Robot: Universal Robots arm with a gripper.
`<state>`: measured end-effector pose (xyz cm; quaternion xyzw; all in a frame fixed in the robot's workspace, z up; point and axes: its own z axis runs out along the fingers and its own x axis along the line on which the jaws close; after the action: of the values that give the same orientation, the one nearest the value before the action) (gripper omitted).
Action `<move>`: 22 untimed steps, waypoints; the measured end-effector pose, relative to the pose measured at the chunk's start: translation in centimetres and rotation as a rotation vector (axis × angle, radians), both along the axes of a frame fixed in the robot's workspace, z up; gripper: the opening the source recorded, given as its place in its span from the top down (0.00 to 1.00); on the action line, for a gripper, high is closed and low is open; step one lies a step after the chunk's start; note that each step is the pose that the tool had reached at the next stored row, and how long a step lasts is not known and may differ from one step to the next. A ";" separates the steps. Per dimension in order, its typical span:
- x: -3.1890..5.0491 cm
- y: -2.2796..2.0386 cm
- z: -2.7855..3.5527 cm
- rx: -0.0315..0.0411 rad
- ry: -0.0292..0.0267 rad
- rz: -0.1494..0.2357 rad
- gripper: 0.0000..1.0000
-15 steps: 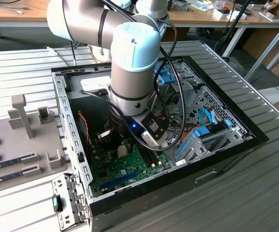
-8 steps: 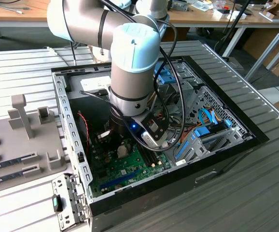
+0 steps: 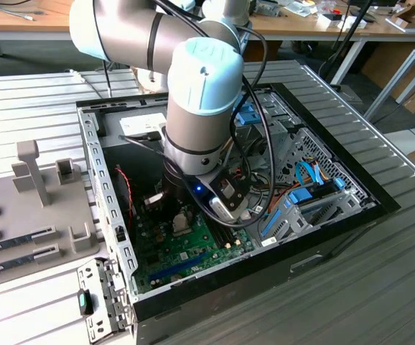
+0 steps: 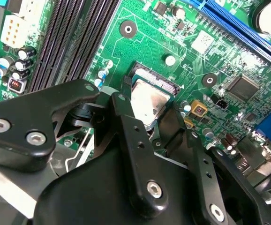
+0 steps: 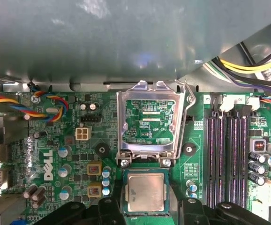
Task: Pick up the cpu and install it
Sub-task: 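Place the cpu into insertion slot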
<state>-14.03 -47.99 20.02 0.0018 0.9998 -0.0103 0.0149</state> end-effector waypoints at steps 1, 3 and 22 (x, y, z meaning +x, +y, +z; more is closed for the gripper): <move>0.00 -0.03 0.00 -0.0002 0.0000 0.000 0.53; 0.01 -0.07 0.00 -0.0075 0.0000 0.000 0.53; 0.00 -0.42 -0.16 -0.0332 0.0001 0.000 0.53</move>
<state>-14.03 -48.41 19.85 0.0015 0.9995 -0.0269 0.0148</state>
